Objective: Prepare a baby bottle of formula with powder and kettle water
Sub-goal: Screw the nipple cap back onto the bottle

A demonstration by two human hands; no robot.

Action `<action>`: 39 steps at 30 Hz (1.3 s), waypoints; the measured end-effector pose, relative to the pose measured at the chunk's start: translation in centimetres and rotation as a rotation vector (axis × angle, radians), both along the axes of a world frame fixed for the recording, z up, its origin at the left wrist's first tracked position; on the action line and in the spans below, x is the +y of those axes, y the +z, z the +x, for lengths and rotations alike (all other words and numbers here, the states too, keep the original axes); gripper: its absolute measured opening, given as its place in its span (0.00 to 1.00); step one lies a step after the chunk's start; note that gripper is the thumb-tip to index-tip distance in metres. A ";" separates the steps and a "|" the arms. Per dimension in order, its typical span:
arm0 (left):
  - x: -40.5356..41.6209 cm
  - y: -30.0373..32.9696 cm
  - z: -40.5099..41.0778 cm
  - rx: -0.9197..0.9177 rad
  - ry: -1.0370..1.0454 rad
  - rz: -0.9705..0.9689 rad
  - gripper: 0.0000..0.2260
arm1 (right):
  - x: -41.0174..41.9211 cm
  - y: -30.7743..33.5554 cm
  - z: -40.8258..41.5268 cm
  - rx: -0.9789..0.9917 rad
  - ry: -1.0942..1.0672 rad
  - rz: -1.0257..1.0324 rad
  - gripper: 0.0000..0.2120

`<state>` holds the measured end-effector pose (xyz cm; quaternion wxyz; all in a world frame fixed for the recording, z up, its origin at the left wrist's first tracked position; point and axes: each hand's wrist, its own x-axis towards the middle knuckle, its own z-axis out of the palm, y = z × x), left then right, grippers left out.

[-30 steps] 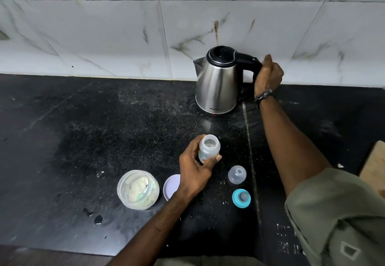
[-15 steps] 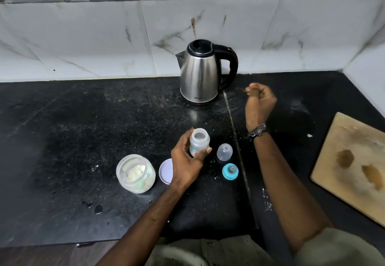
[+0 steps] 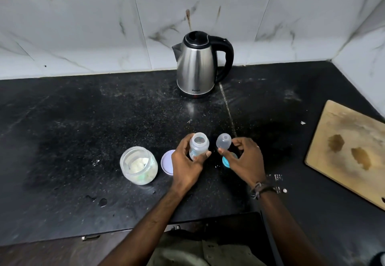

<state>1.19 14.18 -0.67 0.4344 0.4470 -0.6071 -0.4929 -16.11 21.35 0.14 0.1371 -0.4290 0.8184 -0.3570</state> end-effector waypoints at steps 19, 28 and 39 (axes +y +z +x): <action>0.9 -0.1 0.8 -0.030 -0.018 -0.018 0.25 | 1.4 4.4 1.2 -0.129 0.099 -0.179 0.20; 2.0 0.4 0.7 0.007 -0.090 -0.003 0.28 | 0.6 9.3 3.0 -0.202 0.374 -0.129 0.32; 2.9 1.8 0.4 0.012 -0.146 -0.082 0.25 | -0.3 9.7 3.0 -0.055 0.536 0.069 0.39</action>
